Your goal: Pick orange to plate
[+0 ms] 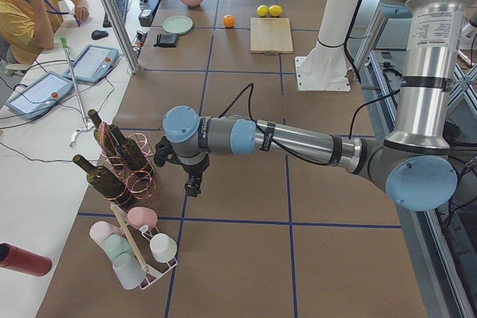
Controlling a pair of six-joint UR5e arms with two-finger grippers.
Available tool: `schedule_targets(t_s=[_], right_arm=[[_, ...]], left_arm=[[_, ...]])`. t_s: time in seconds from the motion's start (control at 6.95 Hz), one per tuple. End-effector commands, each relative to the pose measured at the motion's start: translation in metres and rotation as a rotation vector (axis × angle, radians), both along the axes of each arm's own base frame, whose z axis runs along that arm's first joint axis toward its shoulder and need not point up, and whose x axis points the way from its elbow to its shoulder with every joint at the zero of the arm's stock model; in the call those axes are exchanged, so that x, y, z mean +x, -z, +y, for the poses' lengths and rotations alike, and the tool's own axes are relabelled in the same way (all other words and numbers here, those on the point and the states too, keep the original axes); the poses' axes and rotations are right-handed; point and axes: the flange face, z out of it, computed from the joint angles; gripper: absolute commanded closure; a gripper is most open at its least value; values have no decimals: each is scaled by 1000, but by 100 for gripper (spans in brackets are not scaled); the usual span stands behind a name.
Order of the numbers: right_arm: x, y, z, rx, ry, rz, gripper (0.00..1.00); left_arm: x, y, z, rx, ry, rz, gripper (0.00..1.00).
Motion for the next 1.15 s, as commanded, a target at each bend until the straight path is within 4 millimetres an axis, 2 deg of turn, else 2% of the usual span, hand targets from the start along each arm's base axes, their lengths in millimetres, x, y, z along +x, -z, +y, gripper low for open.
schedule_targets(t_s=[0.0, 0.43, 0.58, 0.72, 0.86, 1.01], right_arm=[[0, 0, 0, 0, 0, 0, 0], [0, 0, 0, 0, 0, -2, 0], [0, -1, 1, -4, 1, -4, 0], [0, -3, 3, -5, 0, -4, 0], [0, -7, 6, -14, 1, -2, 0], [1, -7, 6, -14, 0, -2, 0]], left_arm=[[-1, 8, 0, 3, 5, 2, 0], [0, 40, 2, 71, 5, -44, 0], [1, 36, 4, 105, 0, -31, 0], [22, 31, -7, 189, -43, 25, 0], [103, 41, -3, 190, -132, 81, 0], [172, 55, 5, 79, -126, 93, 0]])
